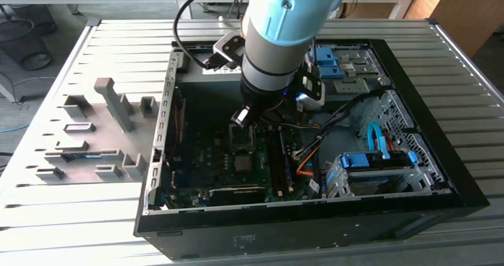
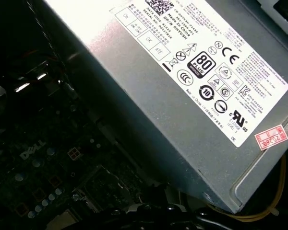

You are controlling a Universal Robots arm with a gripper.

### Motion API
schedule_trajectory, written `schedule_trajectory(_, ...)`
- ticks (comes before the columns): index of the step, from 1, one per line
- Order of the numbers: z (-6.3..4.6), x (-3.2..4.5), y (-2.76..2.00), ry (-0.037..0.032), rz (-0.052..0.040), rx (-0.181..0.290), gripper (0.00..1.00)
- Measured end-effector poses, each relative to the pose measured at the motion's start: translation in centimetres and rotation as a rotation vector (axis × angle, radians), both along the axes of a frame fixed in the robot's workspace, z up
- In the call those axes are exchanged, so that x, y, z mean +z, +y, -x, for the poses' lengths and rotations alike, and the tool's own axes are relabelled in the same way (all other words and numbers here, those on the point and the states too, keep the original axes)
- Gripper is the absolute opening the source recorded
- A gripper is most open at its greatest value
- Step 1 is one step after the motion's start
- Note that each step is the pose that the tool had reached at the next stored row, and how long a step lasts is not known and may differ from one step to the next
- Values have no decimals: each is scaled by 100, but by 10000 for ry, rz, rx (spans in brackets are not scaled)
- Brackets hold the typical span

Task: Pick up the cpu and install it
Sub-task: 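Close the cpu cover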

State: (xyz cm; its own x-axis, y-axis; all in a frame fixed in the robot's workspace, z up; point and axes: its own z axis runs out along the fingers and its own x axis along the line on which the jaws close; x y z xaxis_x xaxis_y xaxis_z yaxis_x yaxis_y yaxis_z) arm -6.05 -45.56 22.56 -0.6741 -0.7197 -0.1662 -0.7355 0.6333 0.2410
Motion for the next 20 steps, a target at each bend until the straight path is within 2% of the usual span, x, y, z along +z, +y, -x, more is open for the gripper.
schedule_trajectory(6,0,50,-4,0,0,56,10)
schedule_trajectory(20,0,84,-7,0,-4,80,10)
